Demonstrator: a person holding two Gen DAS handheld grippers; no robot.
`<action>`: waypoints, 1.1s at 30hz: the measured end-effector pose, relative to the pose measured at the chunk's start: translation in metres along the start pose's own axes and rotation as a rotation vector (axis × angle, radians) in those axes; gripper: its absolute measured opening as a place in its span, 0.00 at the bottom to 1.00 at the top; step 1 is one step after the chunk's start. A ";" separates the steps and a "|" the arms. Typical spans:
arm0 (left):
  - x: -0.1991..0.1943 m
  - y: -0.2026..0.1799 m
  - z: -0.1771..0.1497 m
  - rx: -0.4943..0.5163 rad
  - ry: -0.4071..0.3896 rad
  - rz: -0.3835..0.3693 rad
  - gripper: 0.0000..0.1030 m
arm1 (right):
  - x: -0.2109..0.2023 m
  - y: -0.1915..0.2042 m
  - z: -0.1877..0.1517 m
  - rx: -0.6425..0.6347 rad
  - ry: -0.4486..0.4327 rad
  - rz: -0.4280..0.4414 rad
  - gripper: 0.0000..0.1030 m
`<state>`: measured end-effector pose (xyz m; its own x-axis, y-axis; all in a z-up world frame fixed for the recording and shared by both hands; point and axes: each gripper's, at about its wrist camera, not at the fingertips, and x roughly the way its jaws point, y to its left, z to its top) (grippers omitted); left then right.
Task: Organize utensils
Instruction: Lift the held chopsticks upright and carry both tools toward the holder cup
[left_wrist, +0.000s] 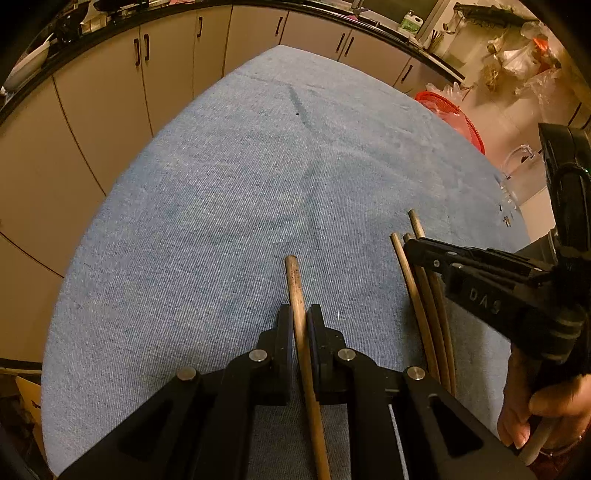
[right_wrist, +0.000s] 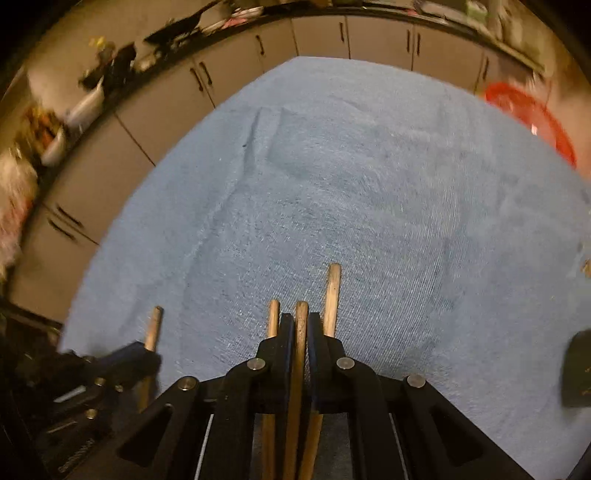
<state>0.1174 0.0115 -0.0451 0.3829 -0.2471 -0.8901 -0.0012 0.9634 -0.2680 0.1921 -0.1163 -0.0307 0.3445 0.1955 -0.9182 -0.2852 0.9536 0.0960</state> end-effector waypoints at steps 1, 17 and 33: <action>0.000 -0.001 0.001 0.003 0.002 0.002 0.10 | -0.001 0.001 0.000 0.000 0.003 -0.014 0.09; -0.058 -0.026 0.015 0.069 -0.182 -0.117 0.07 | -0.128 -0.064 -0.059 0.207 -0.400 0.140 0.07; -0.156 -0.063 -0.011 0.144 -0.401 -0.139 0.07 | -0.228 -0.041 -0.122 0.173 -0.707 0.088 0.07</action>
<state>0.0477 -0.0117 0.1071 0.6985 -0.3429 -0.6282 0.1935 0.9355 -0.2956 0.0167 -0.2281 0.1279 0.8382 0.3185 -0.4427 -0.2135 0.9386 0.2711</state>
